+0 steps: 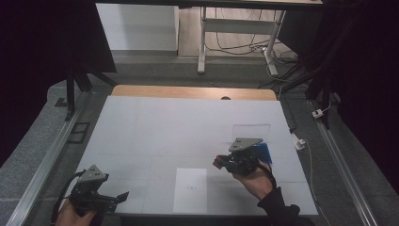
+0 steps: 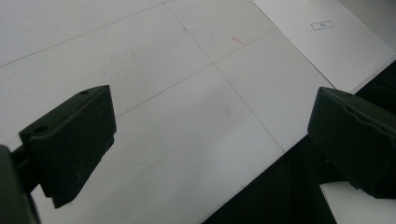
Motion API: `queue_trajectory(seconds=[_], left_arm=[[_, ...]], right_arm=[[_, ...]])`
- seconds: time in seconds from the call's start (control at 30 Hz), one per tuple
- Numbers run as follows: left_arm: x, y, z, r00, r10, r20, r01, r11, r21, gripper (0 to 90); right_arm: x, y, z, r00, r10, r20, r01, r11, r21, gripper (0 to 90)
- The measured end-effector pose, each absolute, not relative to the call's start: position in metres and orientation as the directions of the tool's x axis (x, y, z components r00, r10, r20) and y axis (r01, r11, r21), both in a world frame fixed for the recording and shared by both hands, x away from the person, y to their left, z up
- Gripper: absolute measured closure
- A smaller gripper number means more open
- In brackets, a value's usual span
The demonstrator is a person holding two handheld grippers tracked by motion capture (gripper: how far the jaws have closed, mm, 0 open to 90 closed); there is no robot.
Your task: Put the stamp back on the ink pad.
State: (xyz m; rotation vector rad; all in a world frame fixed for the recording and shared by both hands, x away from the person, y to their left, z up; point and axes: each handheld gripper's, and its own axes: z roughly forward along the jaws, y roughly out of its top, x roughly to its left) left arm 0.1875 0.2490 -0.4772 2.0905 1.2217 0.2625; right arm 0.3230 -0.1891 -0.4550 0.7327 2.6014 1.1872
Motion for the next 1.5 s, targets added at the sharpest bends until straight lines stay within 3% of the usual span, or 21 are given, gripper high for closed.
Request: queue_trajectory(seconds=[1.5], left_arm=[[0.187, 0.249, -0.477, 0.539, 0.827, -0.16, 0.687, -0.321, 0.652, 1.8]], right_arm=[[0.365, -0.27, -0.459, -0.666, 0.745, -0.035, 0.486, 0.468, 0.738, 79.3]])
